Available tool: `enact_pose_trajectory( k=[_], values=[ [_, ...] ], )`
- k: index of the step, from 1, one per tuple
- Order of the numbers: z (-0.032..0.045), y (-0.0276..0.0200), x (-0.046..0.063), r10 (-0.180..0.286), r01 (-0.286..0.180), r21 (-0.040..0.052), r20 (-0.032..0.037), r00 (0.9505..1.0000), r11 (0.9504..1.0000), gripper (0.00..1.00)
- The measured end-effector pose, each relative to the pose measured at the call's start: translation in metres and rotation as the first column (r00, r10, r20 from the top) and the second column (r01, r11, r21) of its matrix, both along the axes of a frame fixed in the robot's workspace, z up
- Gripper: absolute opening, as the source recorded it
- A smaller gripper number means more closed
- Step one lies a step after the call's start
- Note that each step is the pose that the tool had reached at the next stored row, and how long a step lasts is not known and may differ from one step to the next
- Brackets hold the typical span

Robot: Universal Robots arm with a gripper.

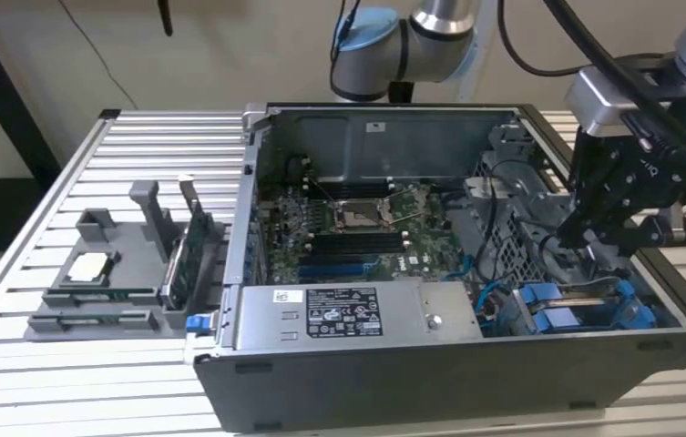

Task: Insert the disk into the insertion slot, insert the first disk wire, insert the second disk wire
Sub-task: 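Insert the first disk wire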

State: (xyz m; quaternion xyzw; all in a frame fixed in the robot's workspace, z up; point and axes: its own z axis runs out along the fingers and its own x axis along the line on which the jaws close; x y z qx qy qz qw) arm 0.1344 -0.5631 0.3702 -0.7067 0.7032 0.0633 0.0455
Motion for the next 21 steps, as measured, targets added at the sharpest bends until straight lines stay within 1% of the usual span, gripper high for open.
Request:
enact_pose_trajectory(
  k=[2, 3, 5, 6, 8, 10, 11, 17, 21],
  values=[
    [-0.0018, -0.0001, 0.000, 0.000, 0.000, -0.0013, 0.0049, 1.0000, 1.0000, 0.19],
    [-0.0026, -0.0001, 0.000, 0.000, 0.000, -0.0027, 0.0092, 1.0000, 1.0000, 0.19],
    [-0.0036, -0.0003, 0.000, 0.000, 0.000, -0.0055, 0.0198, 0.9998, 1.0000, 0.19],
    [-0.0040, -0.0007, 0.000, 0.000, 0.000, -0.0089, 0.0261, 0.9997, 1.0000, 0.19],
    [-0.0044, -0.0014, 0.000, 0.001, 0.000, -0.0209, 0.0370, 0.9993, 0.9998, 0.19],
    [-0.0050, -0.0021, 0.000, 0.001, 0.000, -0.0344, 0.0451, 0.9990, 0.9994, 0.19],
    [-0.0060, -0.0026, 0.000, 0.001, 0.000, -0.0370, 0.0477, 0.9989, 0.9993, 0.19],
    [-0.0149, -0.0045, 0.002, 0.001, 0.001, -0.0399, 0.0582, 0.9983, 0.9992, 0.19],
    [-0.0199, -0.0051, 0.007, 0.001, 0.001, -0.0442, 0.0622, 0.9981, 0.9990, 0.19]
  ],
)
